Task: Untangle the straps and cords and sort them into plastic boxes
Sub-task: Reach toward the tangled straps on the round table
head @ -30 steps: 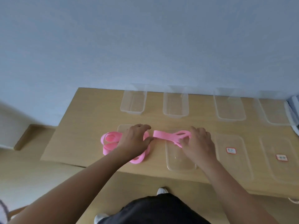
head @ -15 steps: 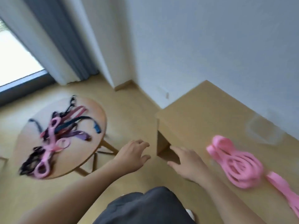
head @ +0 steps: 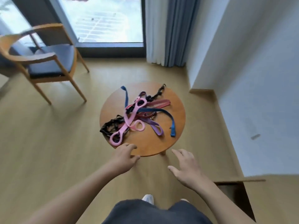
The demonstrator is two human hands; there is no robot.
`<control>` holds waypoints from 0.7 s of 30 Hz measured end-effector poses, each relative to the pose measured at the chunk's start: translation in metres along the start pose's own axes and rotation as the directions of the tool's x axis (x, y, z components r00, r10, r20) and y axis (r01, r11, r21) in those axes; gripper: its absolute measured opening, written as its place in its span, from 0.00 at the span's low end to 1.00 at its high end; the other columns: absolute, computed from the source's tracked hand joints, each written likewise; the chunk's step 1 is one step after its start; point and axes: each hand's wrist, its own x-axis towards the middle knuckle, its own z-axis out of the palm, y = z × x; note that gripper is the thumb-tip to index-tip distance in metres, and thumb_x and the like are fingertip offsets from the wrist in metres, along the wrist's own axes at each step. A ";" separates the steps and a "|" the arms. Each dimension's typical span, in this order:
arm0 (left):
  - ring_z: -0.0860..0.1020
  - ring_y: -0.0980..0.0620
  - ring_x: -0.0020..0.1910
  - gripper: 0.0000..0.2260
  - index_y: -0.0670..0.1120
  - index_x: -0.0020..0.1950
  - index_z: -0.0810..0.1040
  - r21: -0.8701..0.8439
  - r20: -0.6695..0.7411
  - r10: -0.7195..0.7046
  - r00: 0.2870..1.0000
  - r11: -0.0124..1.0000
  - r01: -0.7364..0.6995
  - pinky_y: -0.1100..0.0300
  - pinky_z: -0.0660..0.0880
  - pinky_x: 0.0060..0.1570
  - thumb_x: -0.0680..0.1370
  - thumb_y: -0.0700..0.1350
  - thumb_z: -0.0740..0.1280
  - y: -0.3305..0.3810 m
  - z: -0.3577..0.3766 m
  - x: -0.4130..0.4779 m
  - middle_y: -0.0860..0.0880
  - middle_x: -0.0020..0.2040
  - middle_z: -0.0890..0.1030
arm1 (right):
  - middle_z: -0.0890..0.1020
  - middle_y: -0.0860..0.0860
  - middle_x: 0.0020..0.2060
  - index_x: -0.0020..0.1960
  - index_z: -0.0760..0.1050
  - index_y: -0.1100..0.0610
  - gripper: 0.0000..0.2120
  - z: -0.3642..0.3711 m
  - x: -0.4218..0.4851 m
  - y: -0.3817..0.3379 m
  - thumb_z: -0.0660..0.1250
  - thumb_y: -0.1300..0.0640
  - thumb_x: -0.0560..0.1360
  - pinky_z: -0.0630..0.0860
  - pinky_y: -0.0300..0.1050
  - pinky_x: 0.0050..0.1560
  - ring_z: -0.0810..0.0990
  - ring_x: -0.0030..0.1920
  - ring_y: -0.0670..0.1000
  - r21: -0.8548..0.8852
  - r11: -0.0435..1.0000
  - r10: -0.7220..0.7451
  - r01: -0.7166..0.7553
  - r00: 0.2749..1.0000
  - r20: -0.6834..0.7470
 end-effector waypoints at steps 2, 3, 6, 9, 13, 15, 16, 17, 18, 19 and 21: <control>0.77 0.50 0.63 0.20 0.47 0.72 0.75 -0.087 -0.028 -0.087 0.996 0.993 0.084 0.59 0.68 0.62 0.81 0.52 0.69 -0.015 -0.007 0.009 0.47 0.69 0.74 | 0.65 0.50 0.75 0.79 0.59 0.49 0.34 0.000 0.029 -0.016 0.65 0.41 0.78 0.62 0.48 0.74 0.61 0.75 0.51 -0.044 0.997 -0.061 0.062 0.998 0.024; 0.77 0.49 0.63 0.21 0.47 0.72 0.75 -0.120 -0.043 -0.128 0.991 0.985 0.122 0.58 0.69 0.63 0.81 0.52 0.69 -0.021 -0.010 0.015 0.47 0.70 0.74 | 0.64 0.50 0.75 0.79 0.58 0.49 0.34 0.000 0.044 -0.022 0.64 0.41 0.78 0.61 0.48 0.75 0.60 0.75 0.52 -0.071 0.993 -0.092 0.094 0.995 0.040; 0.76 0.48 0.66 0.22 0.49 0.72 0.75 -0.189 -0.090 -0.248 0.964 0.955 0.228 0.54 0.72 0.65 0.80 0.54 0.69 -0.036 -0.015 0.033 0.49 0.70 0.75 | 0.64 0.51 0.76 0.80 0.57 0.50 0.35 -0.001 0.094 -0.042 0.65 0.41 0.77 0.61 0.49 0.75 0.60 0.76 0.53 -0.126 0.973 -0.178 0.193 0.976 0.122; 0.74 0.48 0.68 0.23 0.52 0.73 0.74 -0.254 -0.102 -0.360 0.927 0.911 0.326 0.54 0.71 0.63 0.79 0.56 0.69 -0.042 -0.016 0.058 0.50 0.72 0.75 | 0.63 0.52 0.76 0.80 0.56 0.50 0.36 0.002 0.154 -0.063 0.66 0.41 0.77 0.62 0.51 0.75 0.60 0.76 0.54 -0.147 0.947 -0.244 0.284 0.939 0.243; 0.76 0.48 0.65 0.24 0.51 0.74 0.74 -0.358 -0.128 -0.475 0.870 0.840 0.406 0.60 0.68 0.53 0.79 0.54 0.70 -0.045 -0.024 0.097 0.50 0.71 0.75 | 0.64 0.52 0.76 0.80 0.56 0.52 0.38 0.015 0.230 -0.087 0.69 0.43 0.76 0.69 0.54 0.70 0.67 0.73 0.55 -0.099 0.940 -0.251 0.328 0.856 0.453; 0.76 0.49 0.64 0.24 0.53 0.74 0.74 -0.419 -0.105 -0.541 0.834 0.785 0.456 0.60 0.66 0.52 0.78 0.55 0.70 -0.047 -0.023 0.115 0.52 0.71 0.75 | 0.65 0.52 0.76 0.80 0.57 0.53 0.39 0.028 0.267 -0.093 0.70 0.44 0.75 0.71 0.54 0.68 0.69 0.72 0.56 -0.079 0.939 -0.245 0.334 0.815 0.525; 0.76 0.49 0.64 0.24 0.53 0.74 0.74 -0.452 -0.081 -0.570 0.818 0.752 0.479 0.60 0.67 0.52 0.78 0.55 0.70 -0.048 -0.020 0.122 0.52 0.71 0.75 | 0.66 0.53 0.75 0.79 0.58 0.54 0.39 0.035 0.284 -0.095 0.71 0.45 0.75 0.73 0.55 0.66 0.71 0.71 0.56 -0.067 0.940 -0.245 0.334 0.799 0.549; 0.76 0.49 0.64 0.25 0.53 0.74 0.74 -0.489 -0.048 -0.595 0.802 0.714 0.501 0.60 0.67 0.53 0.78 0.56 0.70 -0.049 -0.016 0.129 0.52 0.71 0.75 | 0.67 0.53 0.74 0.78 0.58 0.54 0.39 0.043 0.300 -0.097 0.72 0.46 0.74 0.74 0.55 0.64 0.72 0.70 0.56 -0.053 0.940 -0.250 0.337 0.786 0.565; 0.76 0.49 0.65 0.25 0.54 0.74 0.74 -0.525 -0.011 -0.619 0.786 0.672 0.522 0.59 0.68 0.53 0.77 0.56 0.70 -0.050 -0.011 0.135 0.51 0.71 0.76 | 0.67 0.53 0.74 0.77 0.59 0.54 0.38 0.051 0.315 -0.099 0.73 0.47 0.73 0.76 0.56 0.61 0.72 0.69 0.56 -0.042 0.937 -0.262 0.347 0.778 0.571; 0.76 0.48 0.65 0.25 0.54 0.74 0.74 -0.557 0.028 -0.640 0.768 0.628 0.544 0.59 0.68 0.54 0.77 0.57 0.71 -0.049 -0.007 0.139 0.50 0.71 0.76 | 0.66 0.53 0.74 0.76 0.59 0.54 0.38 0.058 0.330 -0.100 0.73 0.48 0.73 0.76 0.56 0.59 0.71 0.69 0.56 -0.040 0.931 -0.274 0.362 0.770 0.576; 0.75 0.47 0.67 0.26 0.54 0.75 0.73 -0.584 0.090 -0.661 0.745 0.571 0.577 0.57 0.70 0.59 0.78 0.57 0.71 -0.048 0.002 0.145 0.49 0.72 0.76 | 0.66 0.53 0.73 0.74 0.61 0.55 0.37 0.075 0.353 -0.100 0.75 0.50 0.72 0.77 0.54 0.57 0.69 0.69 0.56 -0.041 0.933 -0.262 0.358 0.753 0.603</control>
